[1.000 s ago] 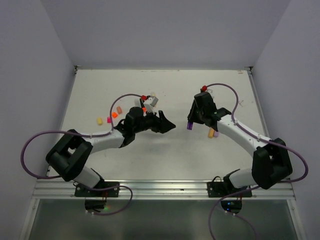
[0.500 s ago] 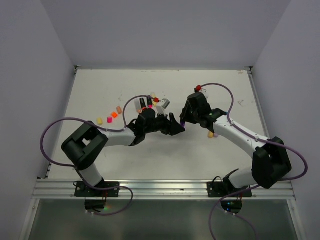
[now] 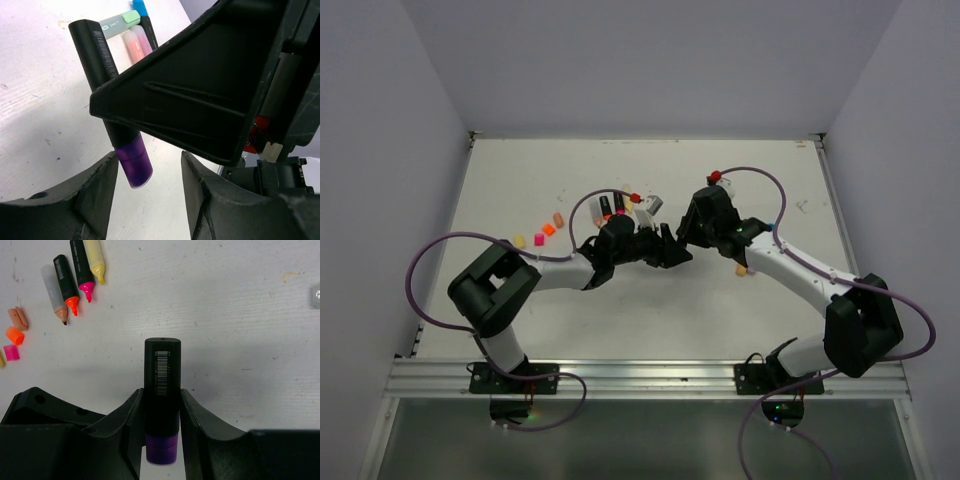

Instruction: Open the pen caps

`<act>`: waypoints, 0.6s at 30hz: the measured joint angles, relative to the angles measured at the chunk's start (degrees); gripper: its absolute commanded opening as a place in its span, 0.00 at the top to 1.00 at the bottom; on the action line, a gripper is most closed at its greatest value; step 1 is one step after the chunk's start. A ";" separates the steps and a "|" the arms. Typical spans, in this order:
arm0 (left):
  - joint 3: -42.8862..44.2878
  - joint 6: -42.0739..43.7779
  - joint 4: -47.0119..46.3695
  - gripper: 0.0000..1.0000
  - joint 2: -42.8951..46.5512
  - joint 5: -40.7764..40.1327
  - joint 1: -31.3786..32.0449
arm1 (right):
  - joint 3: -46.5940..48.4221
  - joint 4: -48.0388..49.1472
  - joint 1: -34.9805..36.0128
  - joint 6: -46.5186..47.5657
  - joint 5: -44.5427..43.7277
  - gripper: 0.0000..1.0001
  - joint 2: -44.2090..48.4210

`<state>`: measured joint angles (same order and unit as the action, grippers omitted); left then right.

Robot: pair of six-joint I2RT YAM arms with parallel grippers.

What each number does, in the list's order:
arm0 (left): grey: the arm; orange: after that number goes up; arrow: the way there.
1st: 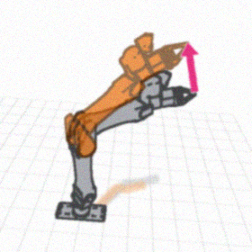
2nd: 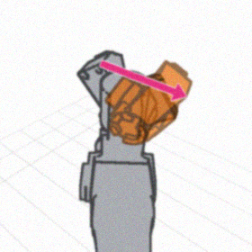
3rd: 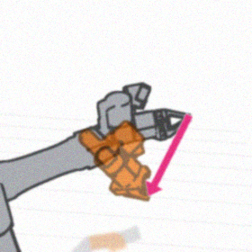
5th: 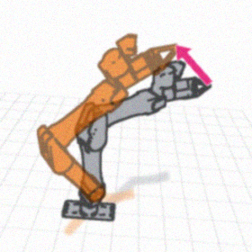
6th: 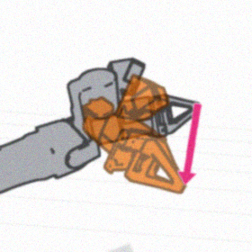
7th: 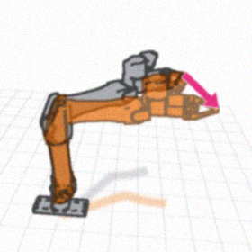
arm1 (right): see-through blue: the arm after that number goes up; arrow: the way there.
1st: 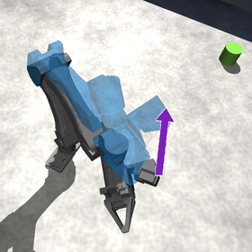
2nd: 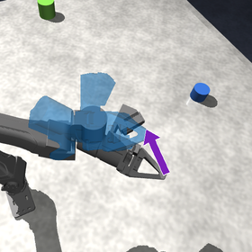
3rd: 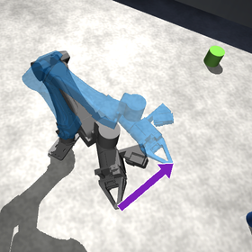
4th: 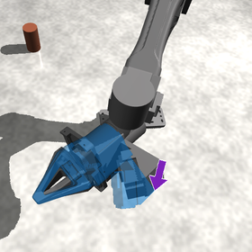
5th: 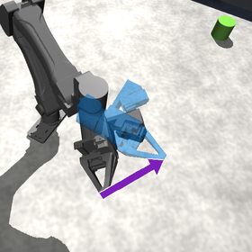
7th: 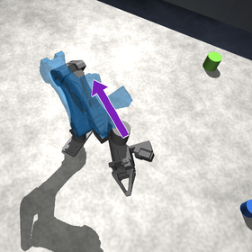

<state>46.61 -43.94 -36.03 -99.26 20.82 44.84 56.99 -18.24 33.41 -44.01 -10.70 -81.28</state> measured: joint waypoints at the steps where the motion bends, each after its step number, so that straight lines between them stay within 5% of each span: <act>1: 0.04 0.00 -0.02 0.47 -0.04 -0.04 0.02 | 0.00 0.04 0.09 -0.11 -0.02 1.00 0.00; 6: 0.13 -0.04 0.02 0.62 -0.42 -0.20 0.15 | 0.00 0.04 0.42 -0.33 -0.07 1.00 0.02; 9: 0.13 -0.39 0.42 1.00 -0.79 -0.94 0.09 | 0.00 0.00 0.44 -0.50 -0.31 1.00 0.07; 11: 0.13 -0.46 1.38 1.00 -1.42 -1.77 -0.35 | 0.00 0.02 0.33 -0.70 -0.33 0.97 0.50; 13: 0.13 -0.39 1.14 1.00 -1.44 -1.79 -0.37 | -0.02 0.20 0.33 -0.61 -0.28 0.77 0.52; 18: 0.13 0.22 1.68 1.00 -1.31 -2.64 -0.35 | 0.11 0.74 0.33 -0.31 0.20 0.63 -0.26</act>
<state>46.74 -43.72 -34.35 -100.57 18.17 44.49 57.10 -17.50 33.74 -44.31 -10.50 -81.54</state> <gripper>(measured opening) 0.119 0.343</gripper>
